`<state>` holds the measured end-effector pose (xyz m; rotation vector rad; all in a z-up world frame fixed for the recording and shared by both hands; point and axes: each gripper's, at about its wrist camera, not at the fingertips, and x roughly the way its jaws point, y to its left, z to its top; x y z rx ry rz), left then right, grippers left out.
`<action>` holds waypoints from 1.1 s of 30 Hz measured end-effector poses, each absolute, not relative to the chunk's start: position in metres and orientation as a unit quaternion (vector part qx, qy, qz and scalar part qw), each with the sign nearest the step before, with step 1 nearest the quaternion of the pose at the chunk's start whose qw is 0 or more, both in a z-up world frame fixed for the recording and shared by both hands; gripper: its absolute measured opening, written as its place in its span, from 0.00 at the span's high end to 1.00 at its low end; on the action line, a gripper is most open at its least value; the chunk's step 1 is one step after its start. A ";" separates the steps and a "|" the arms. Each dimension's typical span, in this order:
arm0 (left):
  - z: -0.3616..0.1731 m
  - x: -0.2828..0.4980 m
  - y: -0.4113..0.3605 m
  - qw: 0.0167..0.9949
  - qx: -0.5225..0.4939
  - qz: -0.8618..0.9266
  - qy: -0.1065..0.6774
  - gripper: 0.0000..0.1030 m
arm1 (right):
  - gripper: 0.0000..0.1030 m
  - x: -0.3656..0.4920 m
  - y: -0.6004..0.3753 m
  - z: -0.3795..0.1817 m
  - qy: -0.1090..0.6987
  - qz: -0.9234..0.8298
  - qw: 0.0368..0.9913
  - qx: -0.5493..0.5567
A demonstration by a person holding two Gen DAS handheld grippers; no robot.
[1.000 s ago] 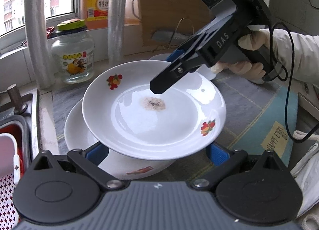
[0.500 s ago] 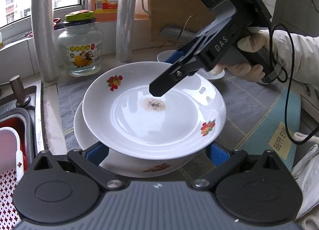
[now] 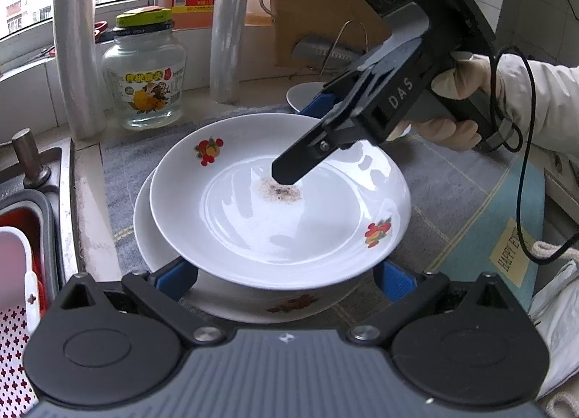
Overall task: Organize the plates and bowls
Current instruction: 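Lower the large-stained plate onto the small-stained plate with both tools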
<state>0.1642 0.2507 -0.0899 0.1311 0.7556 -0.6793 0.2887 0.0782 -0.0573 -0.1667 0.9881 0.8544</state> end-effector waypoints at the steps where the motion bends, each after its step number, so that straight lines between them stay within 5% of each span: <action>1: -0.090 0.165 0.250 0.870 0.063 -0.325 0.364 0.01 | 0.00 0.288 0.078 -0.058 0.459 0.396 0.791 -0.078; 33: -0.074 0.203 0.232 0.799 0.102 -0.327 0.494 0.01 | 0.00 0.290 0.087 -0.054 0.483 0.361 0.792 -0.097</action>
